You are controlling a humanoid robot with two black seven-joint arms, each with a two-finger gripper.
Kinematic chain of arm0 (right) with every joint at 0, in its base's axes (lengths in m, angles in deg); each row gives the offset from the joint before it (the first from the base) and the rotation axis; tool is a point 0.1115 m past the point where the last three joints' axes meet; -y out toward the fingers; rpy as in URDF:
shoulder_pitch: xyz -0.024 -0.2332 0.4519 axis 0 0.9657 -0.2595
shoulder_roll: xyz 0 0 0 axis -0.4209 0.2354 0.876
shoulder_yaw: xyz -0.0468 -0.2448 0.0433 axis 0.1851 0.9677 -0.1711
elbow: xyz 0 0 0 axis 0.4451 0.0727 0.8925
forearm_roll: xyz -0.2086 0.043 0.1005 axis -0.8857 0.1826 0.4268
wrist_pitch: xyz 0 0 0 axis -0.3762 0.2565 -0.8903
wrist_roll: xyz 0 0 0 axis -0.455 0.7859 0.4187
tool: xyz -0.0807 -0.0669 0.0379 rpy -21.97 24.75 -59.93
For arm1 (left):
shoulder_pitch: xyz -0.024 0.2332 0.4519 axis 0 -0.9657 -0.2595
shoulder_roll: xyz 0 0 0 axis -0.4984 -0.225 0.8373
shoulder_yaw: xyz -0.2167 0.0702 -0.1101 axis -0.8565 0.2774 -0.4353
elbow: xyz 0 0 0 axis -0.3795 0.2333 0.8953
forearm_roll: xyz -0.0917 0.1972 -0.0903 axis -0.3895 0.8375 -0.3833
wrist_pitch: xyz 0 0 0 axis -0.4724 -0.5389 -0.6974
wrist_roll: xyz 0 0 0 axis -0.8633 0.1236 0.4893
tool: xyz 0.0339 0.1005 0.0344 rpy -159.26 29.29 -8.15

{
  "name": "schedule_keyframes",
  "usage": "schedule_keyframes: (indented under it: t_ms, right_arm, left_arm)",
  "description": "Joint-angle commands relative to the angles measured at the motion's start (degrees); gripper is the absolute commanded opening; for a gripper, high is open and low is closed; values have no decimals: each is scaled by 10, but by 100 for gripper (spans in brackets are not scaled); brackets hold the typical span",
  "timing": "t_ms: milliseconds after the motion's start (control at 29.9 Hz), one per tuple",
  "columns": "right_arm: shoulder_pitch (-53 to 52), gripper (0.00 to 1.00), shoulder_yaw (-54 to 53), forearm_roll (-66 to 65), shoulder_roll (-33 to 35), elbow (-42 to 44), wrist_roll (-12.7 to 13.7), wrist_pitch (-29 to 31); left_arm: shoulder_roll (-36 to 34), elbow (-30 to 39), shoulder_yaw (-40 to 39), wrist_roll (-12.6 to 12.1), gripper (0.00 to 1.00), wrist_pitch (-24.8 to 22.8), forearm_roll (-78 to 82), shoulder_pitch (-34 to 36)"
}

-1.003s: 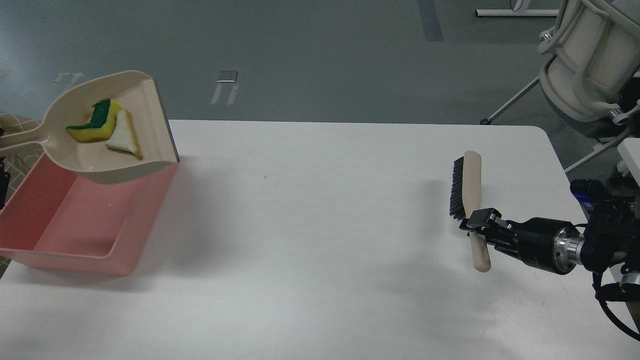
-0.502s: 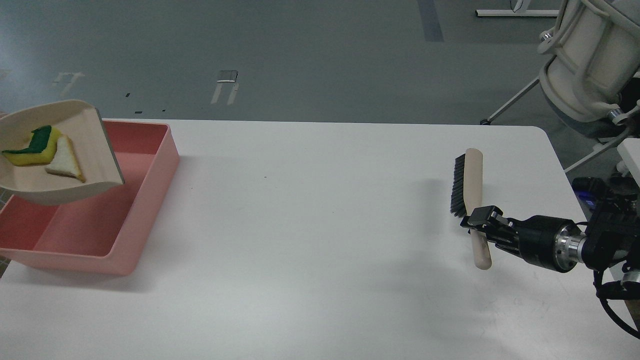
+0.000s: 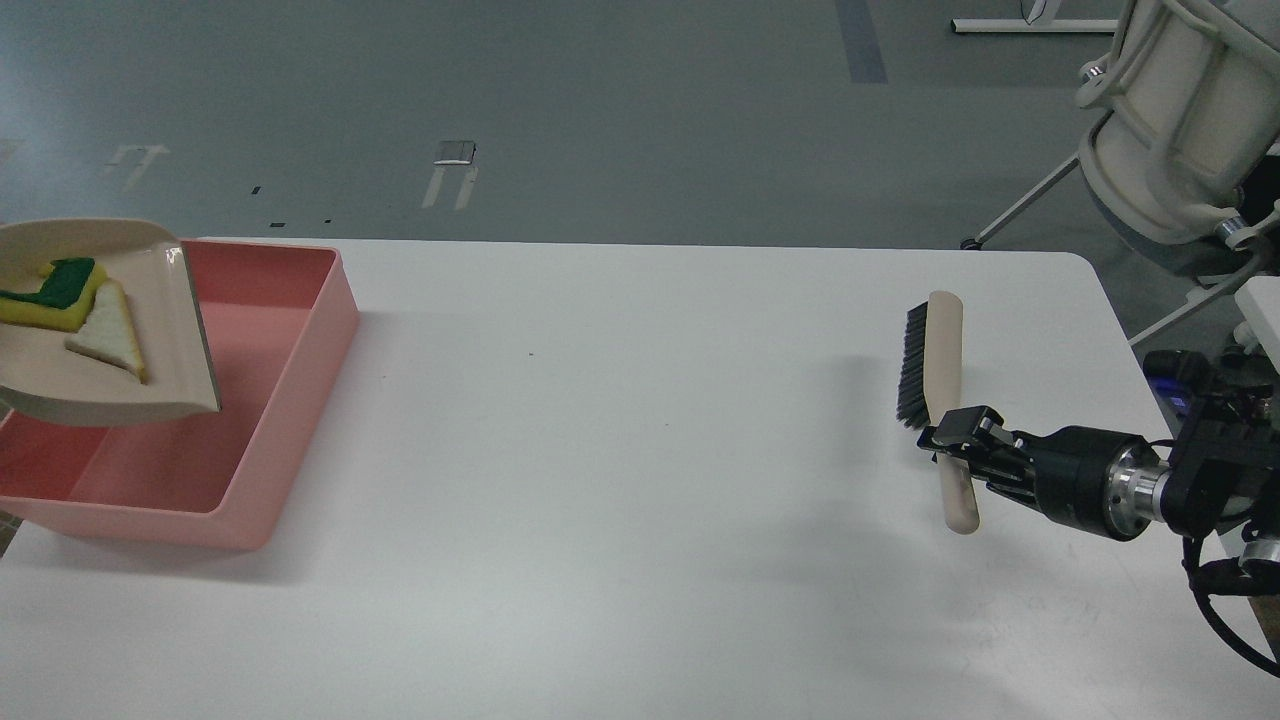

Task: Sweep and dump garbage into bin
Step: 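Lift the dustpan with the left gripper and tip it over the pink bin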

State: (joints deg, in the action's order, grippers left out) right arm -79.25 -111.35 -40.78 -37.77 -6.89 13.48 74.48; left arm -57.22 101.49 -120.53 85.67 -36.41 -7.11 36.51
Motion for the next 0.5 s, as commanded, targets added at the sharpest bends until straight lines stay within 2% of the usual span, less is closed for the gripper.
schedule_keyframes:
  t_ms: [0,201,468]
  right_arm:
    - [1,0,0,-2,-1,1,0,0]
    - [1,0,-6,-2,-7,1,0,0]
    - [2,0,-7,-2,-18,1,0,0]
  left_arm:
    - [-19,0,0,0,0,3,52,3]
    - [-26,3,0,0,0,24,123,16]
    - [-104,40,0,0,0,40,128,33]
